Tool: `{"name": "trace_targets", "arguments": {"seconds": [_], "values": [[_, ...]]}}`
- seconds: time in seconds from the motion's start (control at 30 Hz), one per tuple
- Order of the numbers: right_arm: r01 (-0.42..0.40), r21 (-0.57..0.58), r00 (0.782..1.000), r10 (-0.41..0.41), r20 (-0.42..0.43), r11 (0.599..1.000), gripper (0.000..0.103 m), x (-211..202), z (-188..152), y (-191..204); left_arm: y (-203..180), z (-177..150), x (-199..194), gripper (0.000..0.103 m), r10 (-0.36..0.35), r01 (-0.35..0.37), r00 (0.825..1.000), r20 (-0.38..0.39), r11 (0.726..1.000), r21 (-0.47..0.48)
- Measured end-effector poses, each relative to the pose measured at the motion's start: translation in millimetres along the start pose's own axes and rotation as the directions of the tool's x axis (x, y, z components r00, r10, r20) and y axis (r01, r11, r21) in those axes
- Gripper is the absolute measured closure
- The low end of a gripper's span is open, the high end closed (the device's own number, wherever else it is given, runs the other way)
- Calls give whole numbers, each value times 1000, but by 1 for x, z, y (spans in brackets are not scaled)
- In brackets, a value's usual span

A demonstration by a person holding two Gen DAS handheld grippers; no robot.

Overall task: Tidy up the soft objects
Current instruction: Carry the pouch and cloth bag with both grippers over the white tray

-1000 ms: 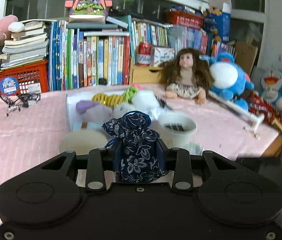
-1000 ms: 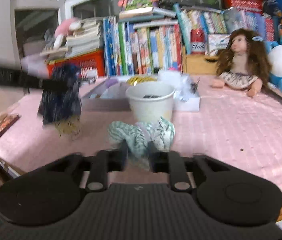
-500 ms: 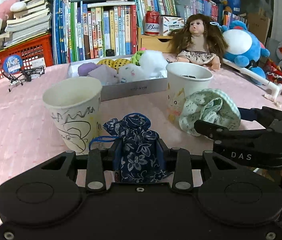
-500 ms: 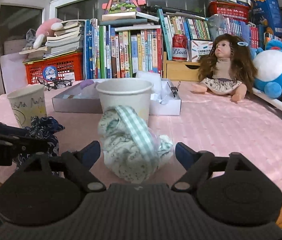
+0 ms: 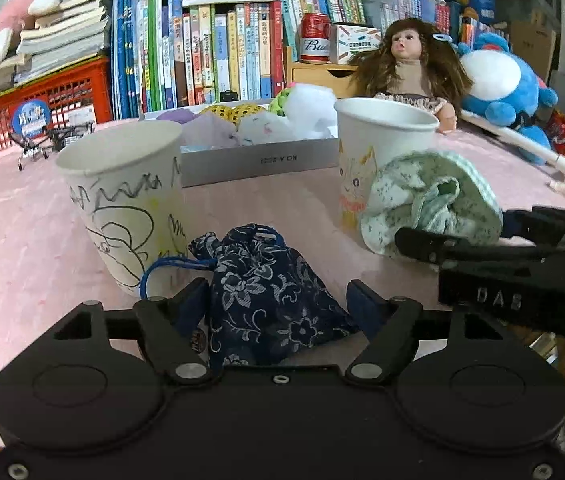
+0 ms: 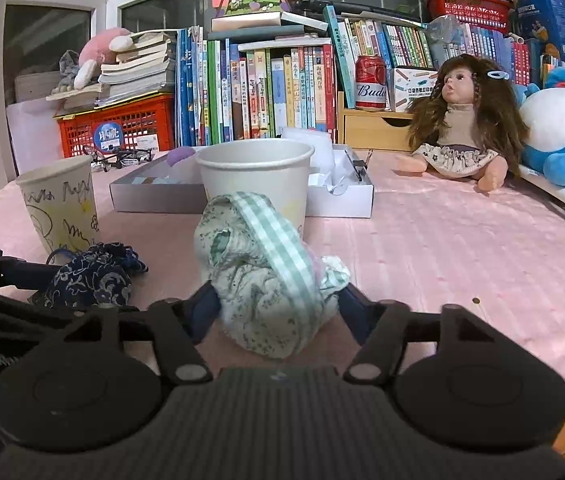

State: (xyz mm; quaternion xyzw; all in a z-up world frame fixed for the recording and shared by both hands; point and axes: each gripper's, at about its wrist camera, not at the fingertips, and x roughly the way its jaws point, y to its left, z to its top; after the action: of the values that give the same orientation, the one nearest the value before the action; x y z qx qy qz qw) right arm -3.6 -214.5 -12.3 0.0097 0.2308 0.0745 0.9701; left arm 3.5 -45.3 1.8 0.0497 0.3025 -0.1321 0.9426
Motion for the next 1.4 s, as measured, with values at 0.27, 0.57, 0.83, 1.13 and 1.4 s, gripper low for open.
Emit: {"name": "trace_targets", "arguments": {"seconds": [0.27,0.57,0.83,1.13,1.4], "values": [[-16,9,1000,16,11,1000,60,-10,5,-1,-3,4,-10,59,-11,11,1000,1,1000,5],[-15,11,996,14,87,1000,60,-47,27,-4,-6,29,-49,60,-64,61,994,88,997,36],[-28,43,990,22,139,999,60,-64,59,-14,9,72,-64,59,-64,59,989,133,998,35],[-43,51,989,35,144,998,60,-51,100,-17,48,123,-60,59,-39,42,988,152,999,-13],[-70,38,992,65,110,997,59,-20,139,-20,84,165,-35,59,-39,47,993,108,996,-78]]}}
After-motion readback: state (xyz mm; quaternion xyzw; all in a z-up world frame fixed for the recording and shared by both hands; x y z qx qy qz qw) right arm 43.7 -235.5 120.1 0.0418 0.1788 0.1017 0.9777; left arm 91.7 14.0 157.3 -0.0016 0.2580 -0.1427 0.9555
